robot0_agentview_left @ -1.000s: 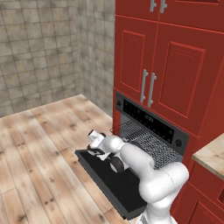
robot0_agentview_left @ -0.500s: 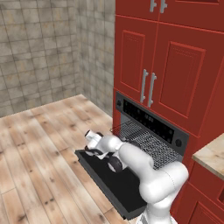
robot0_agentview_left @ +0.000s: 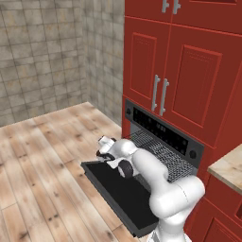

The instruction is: Place the fish on the top rack of the oven, and slide the tray back inside. Close the oven door.

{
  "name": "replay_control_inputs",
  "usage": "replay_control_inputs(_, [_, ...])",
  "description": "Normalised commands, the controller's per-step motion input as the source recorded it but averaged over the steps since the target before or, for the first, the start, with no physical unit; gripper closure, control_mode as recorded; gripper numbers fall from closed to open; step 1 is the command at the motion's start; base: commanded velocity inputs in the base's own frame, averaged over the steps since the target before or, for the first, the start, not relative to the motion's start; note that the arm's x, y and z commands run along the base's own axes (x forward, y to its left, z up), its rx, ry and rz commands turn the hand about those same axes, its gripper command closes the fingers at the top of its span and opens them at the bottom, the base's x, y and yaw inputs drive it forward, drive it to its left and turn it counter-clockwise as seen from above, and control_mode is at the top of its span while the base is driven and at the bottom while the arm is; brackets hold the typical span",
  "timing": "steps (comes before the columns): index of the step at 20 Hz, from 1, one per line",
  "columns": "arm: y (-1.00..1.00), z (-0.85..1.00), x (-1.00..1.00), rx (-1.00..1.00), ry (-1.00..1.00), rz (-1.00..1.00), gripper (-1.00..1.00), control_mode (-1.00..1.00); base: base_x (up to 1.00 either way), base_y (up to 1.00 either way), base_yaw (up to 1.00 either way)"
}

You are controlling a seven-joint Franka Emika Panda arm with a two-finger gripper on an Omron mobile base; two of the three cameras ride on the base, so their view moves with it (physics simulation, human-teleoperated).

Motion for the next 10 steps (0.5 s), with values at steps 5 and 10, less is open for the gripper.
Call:
replay_control_inputs(5, [-0.9, -0.01, -0.74, 0.23, -0.27, 0.04, -1.0, -1.0, 0.0, 0.0, 0.0])
replay_control_inputs(10, [-0.92, -0.1, -0.43, 0.21, -0.16, 0.03, -1.0, -1.0, 0.0, 0.0, 0.0])
